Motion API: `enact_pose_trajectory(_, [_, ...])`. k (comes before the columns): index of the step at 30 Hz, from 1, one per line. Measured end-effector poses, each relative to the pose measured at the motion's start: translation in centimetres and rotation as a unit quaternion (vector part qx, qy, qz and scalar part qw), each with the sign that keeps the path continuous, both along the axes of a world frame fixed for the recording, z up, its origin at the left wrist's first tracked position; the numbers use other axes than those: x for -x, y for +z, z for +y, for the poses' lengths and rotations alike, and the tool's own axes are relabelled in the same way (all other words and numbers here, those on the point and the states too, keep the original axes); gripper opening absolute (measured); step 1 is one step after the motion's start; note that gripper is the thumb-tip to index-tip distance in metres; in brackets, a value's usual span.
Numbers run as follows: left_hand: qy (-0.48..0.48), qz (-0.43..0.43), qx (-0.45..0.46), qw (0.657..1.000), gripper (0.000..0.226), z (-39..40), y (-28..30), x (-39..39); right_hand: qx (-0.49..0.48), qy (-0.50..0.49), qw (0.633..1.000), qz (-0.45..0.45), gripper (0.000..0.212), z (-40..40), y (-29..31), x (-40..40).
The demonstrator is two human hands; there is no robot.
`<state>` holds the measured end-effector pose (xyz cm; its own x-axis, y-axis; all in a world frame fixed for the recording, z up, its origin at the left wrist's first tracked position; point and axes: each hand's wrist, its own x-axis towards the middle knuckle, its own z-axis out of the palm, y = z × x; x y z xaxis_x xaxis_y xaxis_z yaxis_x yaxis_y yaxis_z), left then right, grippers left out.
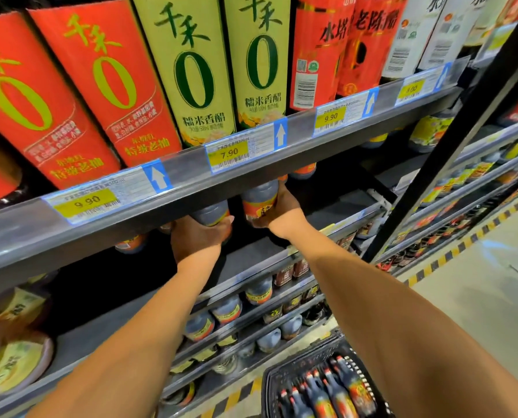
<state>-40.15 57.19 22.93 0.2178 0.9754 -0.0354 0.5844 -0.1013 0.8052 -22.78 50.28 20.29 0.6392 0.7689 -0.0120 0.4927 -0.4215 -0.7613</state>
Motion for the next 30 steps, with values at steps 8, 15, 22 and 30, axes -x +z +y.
enact_pose_trajectory(8, [0.02,-0.014,-0.033,0.999,0.092,0.4,-0.1,-1.3,0.051,0.015,0.998,0.016,0.09,2.6,-0.4,-0.7])
enact_pose_trajectory(15, [0.037,-0.007,-0.033,0.999,0.098,0.6,-0.5,-2.1,0.057,0.014,0.998,-0.002,0.102,3.0,-0.7,-1.6])
enact_pose_trajectory(22, [0.048,0.002,-0.036,0.998,0.096,0.4,-0.8,-2.8,0.033,0.028,0.999,0.003,0.095,3.0,-1.1,-1.8])
enact_pose_trajectory(30, [0.055,0.008,-0.034,0.998,0.112,0.3,-1.5,-3.5,0.042,0.041,0.997,0.051,0.103,2.3,-0.3,-1.2])
